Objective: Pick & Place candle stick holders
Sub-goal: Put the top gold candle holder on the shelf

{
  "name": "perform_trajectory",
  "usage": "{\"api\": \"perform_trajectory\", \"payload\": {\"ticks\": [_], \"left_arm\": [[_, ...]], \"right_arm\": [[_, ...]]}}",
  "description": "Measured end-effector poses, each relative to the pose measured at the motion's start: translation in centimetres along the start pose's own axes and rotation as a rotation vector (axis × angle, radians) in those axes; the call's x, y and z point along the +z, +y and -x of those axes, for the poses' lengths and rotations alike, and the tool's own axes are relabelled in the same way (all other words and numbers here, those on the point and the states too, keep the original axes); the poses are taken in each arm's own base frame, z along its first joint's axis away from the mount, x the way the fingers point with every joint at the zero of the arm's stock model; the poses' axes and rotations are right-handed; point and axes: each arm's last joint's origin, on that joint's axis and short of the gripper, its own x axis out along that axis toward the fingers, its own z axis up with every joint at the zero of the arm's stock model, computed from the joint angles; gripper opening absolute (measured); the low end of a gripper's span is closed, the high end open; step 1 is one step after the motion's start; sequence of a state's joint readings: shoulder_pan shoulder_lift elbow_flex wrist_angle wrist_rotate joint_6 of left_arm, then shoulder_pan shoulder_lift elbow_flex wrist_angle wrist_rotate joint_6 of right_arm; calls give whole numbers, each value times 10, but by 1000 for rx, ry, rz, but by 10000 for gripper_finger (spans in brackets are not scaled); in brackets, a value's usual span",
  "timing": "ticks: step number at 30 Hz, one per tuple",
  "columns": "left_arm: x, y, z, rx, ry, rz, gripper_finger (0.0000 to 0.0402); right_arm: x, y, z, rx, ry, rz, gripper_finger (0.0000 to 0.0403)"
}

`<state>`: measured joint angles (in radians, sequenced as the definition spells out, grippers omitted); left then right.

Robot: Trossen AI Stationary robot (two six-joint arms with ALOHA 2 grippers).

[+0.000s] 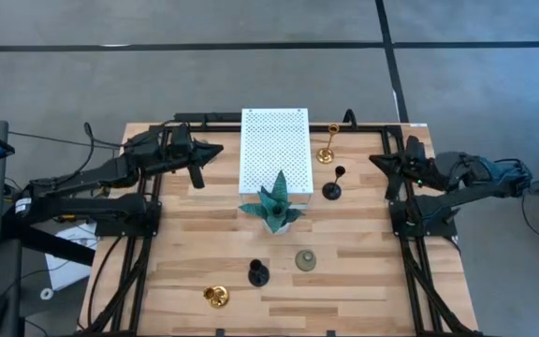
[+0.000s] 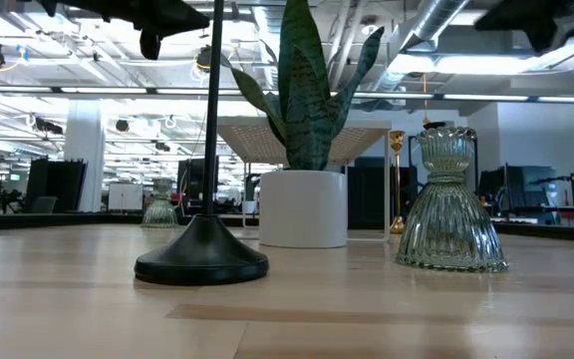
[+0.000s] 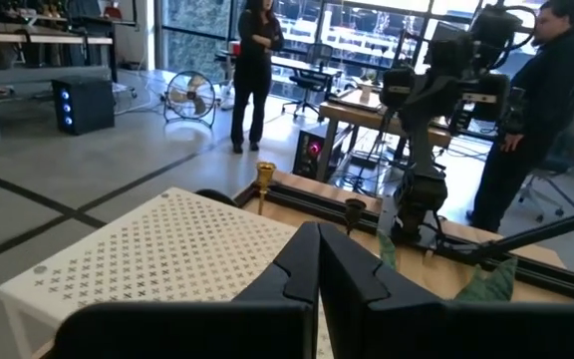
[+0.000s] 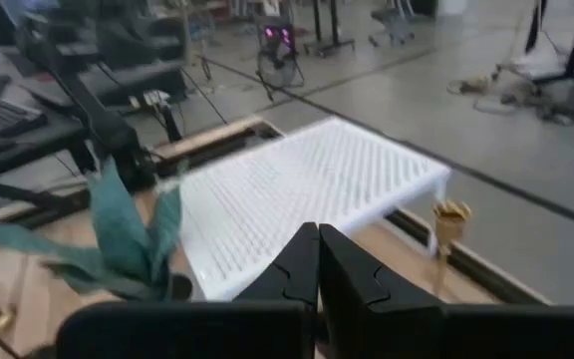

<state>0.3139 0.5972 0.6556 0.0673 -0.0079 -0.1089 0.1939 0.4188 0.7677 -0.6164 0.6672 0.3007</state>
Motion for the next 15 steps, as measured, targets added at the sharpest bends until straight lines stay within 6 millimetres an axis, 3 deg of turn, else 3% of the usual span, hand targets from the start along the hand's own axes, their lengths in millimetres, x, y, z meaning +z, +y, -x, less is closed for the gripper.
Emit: {"api": "perform_trajectory", "payload": {"ticks": [9,15], "left_arm": [[1,6,0,-39,5,-8,4],[1,6,0,-65,8,-9,4]], "right_arm": [[9,16,-34,63,13,-25,0],[7,9,-61,8,81,-34,0]]}}
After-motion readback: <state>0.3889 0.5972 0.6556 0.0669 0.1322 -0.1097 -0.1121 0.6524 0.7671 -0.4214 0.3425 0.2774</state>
